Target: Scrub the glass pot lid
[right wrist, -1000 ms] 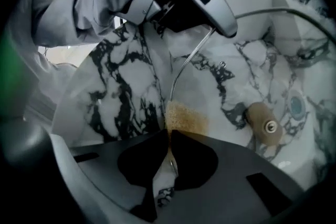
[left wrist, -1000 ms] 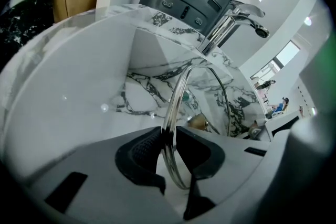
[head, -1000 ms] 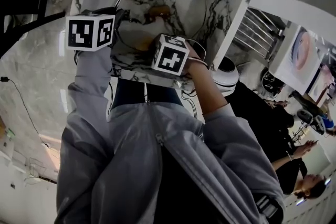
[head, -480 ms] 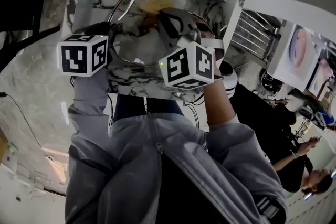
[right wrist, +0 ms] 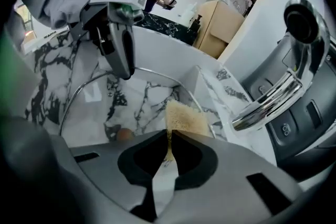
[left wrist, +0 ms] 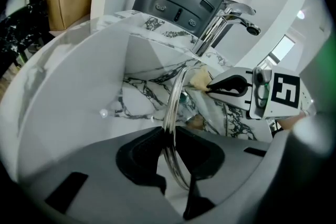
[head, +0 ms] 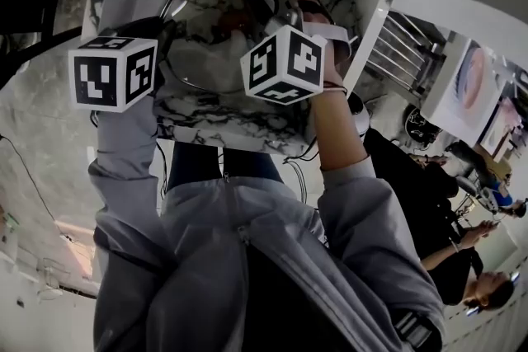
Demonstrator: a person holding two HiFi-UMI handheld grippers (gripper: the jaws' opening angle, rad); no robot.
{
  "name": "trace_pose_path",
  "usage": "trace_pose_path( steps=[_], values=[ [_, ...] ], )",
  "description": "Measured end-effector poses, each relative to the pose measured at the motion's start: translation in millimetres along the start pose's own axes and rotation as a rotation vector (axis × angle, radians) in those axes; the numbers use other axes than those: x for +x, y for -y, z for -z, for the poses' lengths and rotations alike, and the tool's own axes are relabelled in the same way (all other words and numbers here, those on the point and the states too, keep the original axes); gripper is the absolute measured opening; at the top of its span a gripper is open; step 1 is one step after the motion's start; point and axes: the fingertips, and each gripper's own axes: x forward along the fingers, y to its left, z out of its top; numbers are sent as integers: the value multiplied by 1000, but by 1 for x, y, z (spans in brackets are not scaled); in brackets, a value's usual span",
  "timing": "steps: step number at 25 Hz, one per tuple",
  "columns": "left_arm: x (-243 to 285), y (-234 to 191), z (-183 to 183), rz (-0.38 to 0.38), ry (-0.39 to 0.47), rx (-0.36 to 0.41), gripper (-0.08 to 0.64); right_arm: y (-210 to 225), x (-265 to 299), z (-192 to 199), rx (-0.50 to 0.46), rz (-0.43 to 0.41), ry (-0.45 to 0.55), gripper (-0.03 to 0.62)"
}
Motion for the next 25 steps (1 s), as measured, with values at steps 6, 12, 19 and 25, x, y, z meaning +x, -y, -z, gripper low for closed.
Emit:
trace_pose_path(
  steps=[6,12,19,25],
  values=[
    [2,-1,1,4,0,-14,91,-56,3,22,-17,-183,-76,41],
    [3,-2,2,0,-10,-22,95,-110,-6,41,17,-360,-138,41],
    [4,-3,4,0,-15,-29,95,-168,-23,57,37,-609,-224,41],
    [5,-3,4,-4,-17,-31,97,-204,-40,68,45,-812,-319,41]
  ],
)
